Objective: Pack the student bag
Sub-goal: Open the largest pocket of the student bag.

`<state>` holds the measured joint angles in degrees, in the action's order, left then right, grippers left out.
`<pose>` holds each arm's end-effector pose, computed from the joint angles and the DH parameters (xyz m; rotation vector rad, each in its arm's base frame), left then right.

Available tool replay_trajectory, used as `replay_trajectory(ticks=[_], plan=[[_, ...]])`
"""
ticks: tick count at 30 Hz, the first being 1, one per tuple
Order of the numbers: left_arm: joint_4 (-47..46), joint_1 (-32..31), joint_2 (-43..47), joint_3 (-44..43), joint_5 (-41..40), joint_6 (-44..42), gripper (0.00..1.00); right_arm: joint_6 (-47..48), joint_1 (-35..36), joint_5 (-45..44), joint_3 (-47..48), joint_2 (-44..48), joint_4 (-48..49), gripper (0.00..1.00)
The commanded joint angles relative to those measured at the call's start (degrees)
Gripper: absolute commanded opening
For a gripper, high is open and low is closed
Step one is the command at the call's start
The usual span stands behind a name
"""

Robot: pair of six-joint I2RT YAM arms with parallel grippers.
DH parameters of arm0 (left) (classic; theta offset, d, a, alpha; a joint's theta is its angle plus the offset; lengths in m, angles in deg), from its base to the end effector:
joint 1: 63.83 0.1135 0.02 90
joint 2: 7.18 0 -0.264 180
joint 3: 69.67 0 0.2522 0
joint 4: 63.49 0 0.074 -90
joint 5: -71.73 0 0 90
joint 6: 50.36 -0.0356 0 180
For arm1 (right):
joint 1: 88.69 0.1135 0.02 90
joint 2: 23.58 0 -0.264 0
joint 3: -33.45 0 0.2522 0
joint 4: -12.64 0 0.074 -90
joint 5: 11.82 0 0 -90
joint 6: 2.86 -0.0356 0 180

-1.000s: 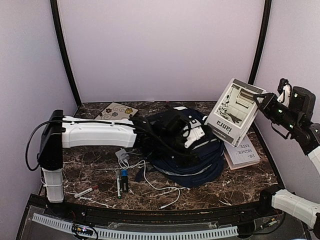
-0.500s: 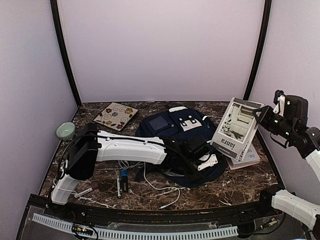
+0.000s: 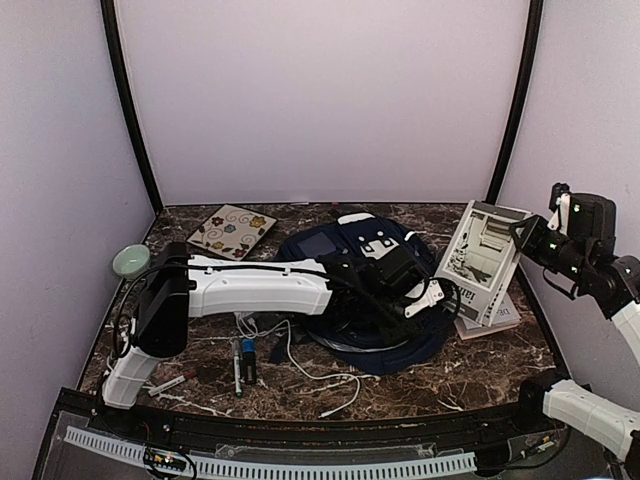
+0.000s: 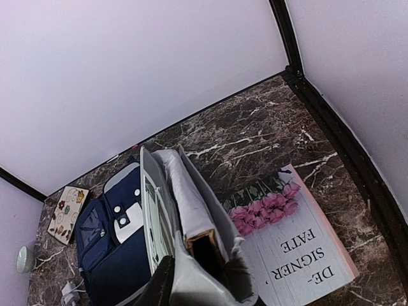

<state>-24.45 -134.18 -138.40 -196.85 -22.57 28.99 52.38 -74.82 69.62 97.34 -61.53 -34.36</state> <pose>0.1792 -0.4940 0.2195 1.5039 1.8201 -0.4331 0.1377 0.0285 0.3469 0.4531 1.9040 0.4192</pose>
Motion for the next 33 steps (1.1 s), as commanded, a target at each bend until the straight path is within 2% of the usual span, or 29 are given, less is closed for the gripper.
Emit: replay_trajectory(ticks=[1,6,8,10,13,14,16,17,18,19,24,29,31,33], plan=[[-1.4,0.2,-1.9,-3.2,-5.2,1.6,0.54,1.2,-0.3,-2.2,0.9,0.4,0.6,0.08],[-1.4,0.3,-4.3,-5.6,-7.0,1.8,0.41,1.0,-0.3,-1.6,0.2,0.2,1.0,0.08],[-1.2,0.2,-4.4,-5.5,-5.0,1.5,0.41,0.9,-0.4,-1.3,0.1,0.0,1.1,0.08],[0.4,0.2,-4.5,-5.4,-3.3,1.5,0.45,0.8,-0.3,-1.5,0.2,0.1,1.0,0.07],[3.7,0.2,-5.1,-5.2,-4.1,1.6,0.46,1.1,-0.3,-2.4,0.6,0.3,0.4,0.07],[4.6,0.2,-5.4,-5.0,-5.0,1.4,0.42,1.1,-0.3,-2.8,0.9,0.3,0.1,0.07],[5.5,0.2,-5.7,-4.4,-6.9,0.9,0.28,1.2,-0.3,-3.1,1.2,0.4,-0.1,0.07],[5.8,0.2,-5.7,-4.3,-7.3,0.6,0.18,1.1,-0.4,-3.0,1.4,0.5,-0.2,0.07],[6.1,0.2,-5.7,-4.3,-7.8,0.4,0.03,1.0,-0.4,-3.0,1.5,0.4,-0.1,0.07],[6.3,0.3,-5.6,-4.7,-8.4,0.5,0.0,0.9,-0.3,-2.7,1.8,0.5,-0.3,0.07],[3.7,2.9,0.2,-6.4,-15.1,1.9,0.0,0.0,-0.3,1.3,4.7,1.1,-2.3,0.06],[-3.4,6.7,8.2,-6.6,-23.7,0.0,0.0,-4.5,-0.3,10.7,4.4,2.2,-2.1,0.03],[-5.2,7.3,10.1,-6.6,-23.9,-0.5,0.0,-10.4,-0.3,18.2,0.0,3.1,3.5,0.0],[-6.2,7.5,11.7,-6.4,-23.6,-0.2,0.0,-19.0,0.1,25.2,-6.9,5.2,15.5,0.0]])
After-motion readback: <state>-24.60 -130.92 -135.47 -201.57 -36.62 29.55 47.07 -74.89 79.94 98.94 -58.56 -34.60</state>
